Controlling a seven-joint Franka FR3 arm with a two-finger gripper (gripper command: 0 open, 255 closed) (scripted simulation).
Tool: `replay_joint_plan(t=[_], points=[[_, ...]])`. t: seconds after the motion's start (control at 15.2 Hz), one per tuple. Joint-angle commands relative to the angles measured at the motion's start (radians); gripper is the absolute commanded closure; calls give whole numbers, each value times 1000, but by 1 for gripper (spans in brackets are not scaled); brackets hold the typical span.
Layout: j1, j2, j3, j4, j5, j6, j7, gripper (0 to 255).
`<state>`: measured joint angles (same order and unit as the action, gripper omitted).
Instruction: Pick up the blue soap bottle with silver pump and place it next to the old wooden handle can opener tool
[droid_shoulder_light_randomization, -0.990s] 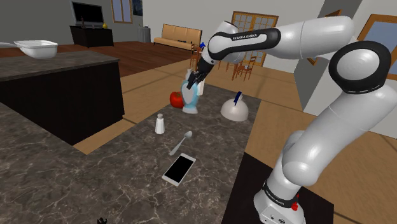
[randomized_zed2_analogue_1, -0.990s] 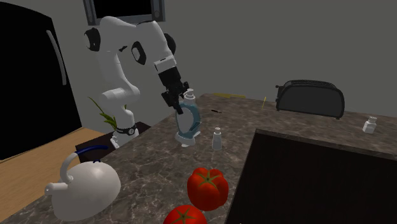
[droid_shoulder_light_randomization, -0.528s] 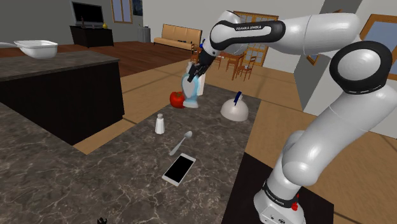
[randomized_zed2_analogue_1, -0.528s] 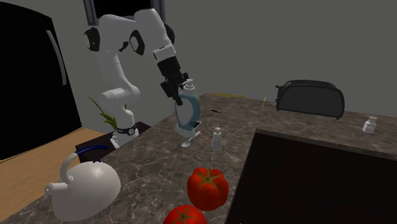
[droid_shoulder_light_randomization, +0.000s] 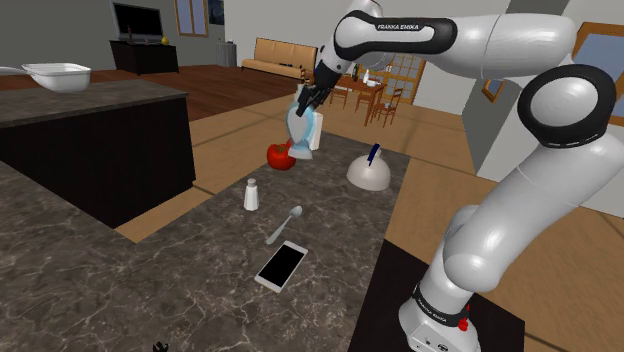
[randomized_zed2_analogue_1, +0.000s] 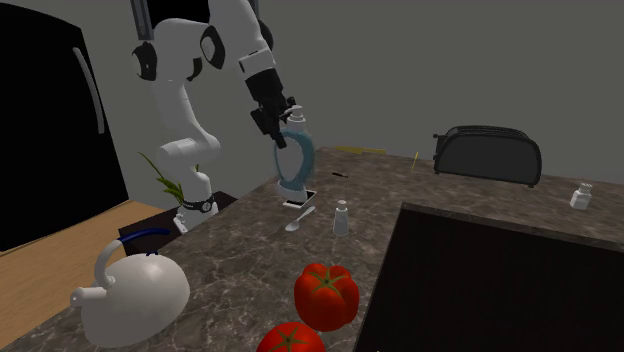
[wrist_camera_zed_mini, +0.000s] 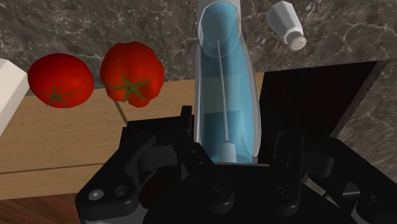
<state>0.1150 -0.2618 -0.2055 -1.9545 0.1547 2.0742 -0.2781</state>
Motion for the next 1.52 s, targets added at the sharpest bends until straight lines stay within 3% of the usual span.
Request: replay_joint_plan(t=[0.0,1.45], points=[[0,1,1,27,-2,-26,6,255],[2,101,-11,436,5,-334,42,255]])
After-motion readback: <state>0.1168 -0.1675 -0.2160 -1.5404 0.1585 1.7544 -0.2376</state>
